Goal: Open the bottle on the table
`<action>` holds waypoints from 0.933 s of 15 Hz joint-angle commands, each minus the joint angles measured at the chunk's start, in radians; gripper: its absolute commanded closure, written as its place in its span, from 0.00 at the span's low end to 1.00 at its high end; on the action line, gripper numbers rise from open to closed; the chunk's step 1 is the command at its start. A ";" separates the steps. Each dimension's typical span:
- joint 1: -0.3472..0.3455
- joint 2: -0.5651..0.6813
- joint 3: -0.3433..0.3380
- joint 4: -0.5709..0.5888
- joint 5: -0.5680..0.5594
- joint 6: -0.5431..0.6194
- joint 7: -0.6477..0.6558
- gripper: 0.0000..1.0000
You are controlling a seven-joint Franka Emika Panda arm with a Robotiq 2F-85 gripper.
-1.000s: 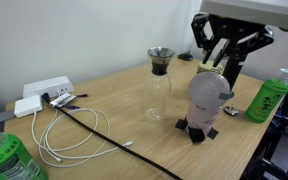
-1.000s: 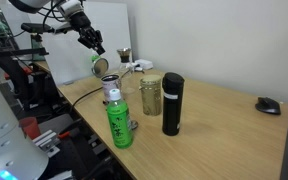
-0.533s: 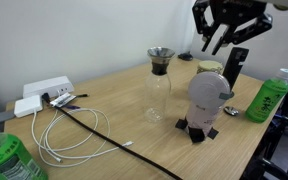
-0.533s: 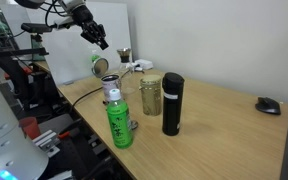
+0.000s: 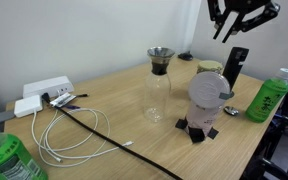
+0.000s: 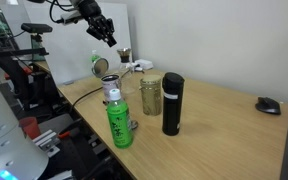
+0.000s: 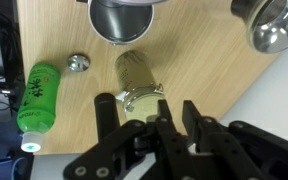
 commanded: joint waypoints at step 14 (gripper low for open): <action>-0.051 -0.170 -0.101 -0.206 0.279 0.007 -0.037 0.59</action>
